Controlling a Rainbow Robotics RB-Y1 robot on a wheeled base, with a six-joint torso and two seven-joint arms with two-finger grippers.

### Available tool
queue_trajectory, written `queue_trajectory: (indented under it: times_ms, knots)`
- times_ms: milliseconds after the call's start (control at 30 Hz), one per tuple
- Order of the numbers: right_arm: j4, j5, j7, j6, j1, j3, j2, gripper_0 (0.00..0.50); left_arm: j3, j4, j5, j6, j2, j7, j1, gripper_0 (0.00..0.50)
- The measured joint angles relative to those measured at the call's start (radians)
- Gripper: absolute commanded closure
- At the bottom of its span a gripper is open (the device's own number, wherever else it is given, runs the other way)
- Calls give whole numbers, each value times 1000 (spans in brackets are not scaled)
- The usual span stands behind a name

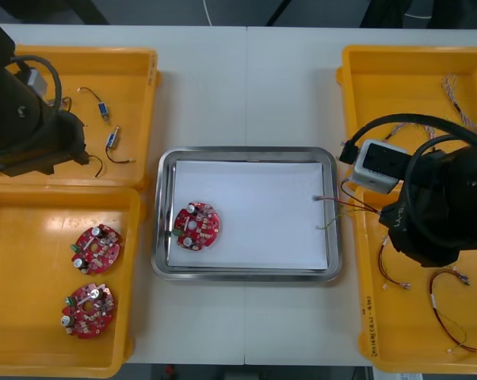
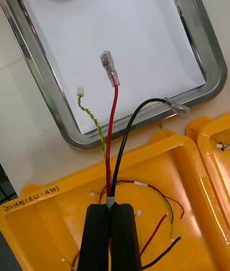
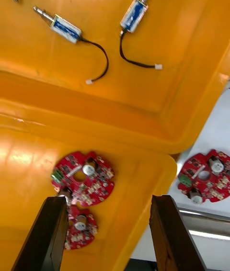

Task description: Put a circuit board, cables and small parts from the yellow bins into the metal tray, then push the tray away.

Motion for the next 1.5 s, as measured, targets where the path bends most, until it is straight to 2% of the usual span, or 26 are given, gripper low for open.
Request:
queue_trajectory:
  times_ms: [100,233,500,667,867,1033,1200,1500]
  knots:
    - [0,42,0,0,-49,73,1,500,45,65,-3,0,0,-98,0,0]
    - [8,92,0,0,-113,168,13,500,96,140,-19,-7,0,-131,0,0]
    - [142,138,0,0,-232,341,114,500,142,287,-65,-84,0,-164,0,0]
    - [229,183,0,0,-287,437,174,500,142,389,-98,-130,0,-299,-8,0]
    - [305,257,0,0,-298,503,222,500,142,516,-129,-172,0,-455,-44,0]
    - [381,327,0,0,-298,564,239,500,142,605,-166,-195,-2,-457,-74,0]
    - [463,431,0,-2,-298,634,279,500,102,708,-220,-250,-13,-457,-123,0]
    - [589,480,0,-48,-298,658,369,500,60,833,-229,-368,-47,-458,-150,0]
